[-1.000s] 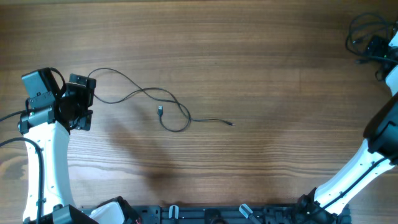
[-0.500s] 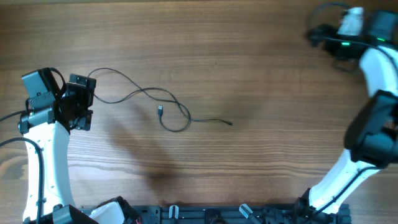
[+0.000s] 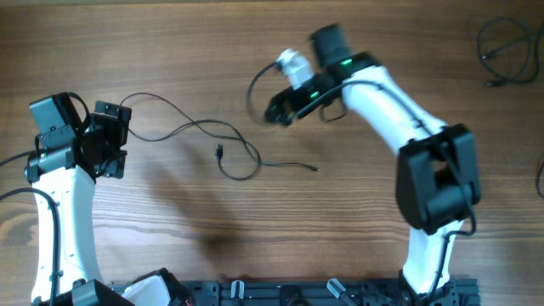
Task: Untangle cables
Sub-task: 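Reach the right gripper to the center and grasp the remaining cable, then carry the cable to the upper right with the right gripper and release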
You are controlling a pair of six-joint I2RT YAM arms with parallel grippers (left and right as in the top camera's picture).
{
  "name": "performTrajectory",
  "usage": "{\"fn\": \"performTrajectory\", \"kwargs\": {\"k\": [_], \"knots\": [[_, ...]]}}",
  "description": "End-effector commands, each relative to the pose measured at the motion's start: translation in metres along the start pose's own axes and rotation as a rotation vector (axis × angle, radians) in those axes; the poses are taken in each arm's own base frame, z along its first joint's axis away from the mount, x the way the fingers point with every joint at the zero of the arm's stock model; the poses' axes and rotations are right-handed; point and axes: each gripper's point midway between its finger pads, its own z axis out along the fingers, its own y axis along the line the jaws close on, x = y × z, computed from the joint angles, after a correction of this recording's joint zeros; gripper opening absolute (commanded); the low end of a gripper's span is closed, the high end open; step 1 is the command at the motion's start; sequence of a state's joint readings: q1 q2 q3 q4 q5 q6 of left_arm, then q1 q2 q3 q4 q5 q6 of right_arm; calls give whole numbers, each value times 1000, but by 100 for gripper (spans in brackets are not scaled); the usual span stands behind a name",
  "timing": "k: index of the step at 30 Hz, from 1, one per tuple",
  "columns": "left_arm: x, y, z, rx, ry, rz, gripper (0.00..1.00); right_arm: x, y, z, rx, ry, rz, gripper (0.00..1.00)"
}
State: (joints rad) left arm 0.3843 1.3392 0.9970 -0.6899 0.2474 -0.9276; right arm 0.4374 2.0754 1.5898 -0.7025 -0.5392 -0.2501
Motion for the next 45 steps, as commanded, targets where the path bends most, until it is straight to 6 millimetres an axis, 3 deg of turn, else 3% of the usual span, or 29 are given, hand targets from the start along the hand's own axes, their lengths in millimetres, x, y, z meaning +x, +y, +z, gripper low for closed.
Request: {"fn": "performTrajectory", "kwargs": {"k": [1,4,8,17,20,24,28,30,33,34,41,45], "knots": [[-3,-6,-3,9,-14,16,100,13,25,30,50,70,-240,100],[-3,-6,-3,9,-14,16,100,13,54,53,30,57,-401,98],[-3,-6,-3,9,-14,16,100,8,62,71,93,20,-495,93],[-3,-6,-3,9,-14,16,100,-10,57,91,147,-91,-561,77],[-3,-6,-3,9,-14,16,100,-2,51,104,147,-71,-554,69],[-3,-6,-3,9,-14,16,100,12,28,116,252,-3,-544,69],[-3,-6,-3,9,-14,16,100,18,35,120,228,19,-571,65],[-3,-6,-3,9,-14,16,100,18,39,121,224,19,-578,54],[-3,-6,-3,9,-14,16,100,15,36,121,247,12,-563,21],[-3,-6,-3,9,-14,16,100,14,31,119,270,7,-535,5],[-3,-6,-3,9,-14,16,100,16,-25,91,565,19,-252,4],[-3,-6,-3,9,-14,16,100,18,-43,54,621,33,-158,4]]}}
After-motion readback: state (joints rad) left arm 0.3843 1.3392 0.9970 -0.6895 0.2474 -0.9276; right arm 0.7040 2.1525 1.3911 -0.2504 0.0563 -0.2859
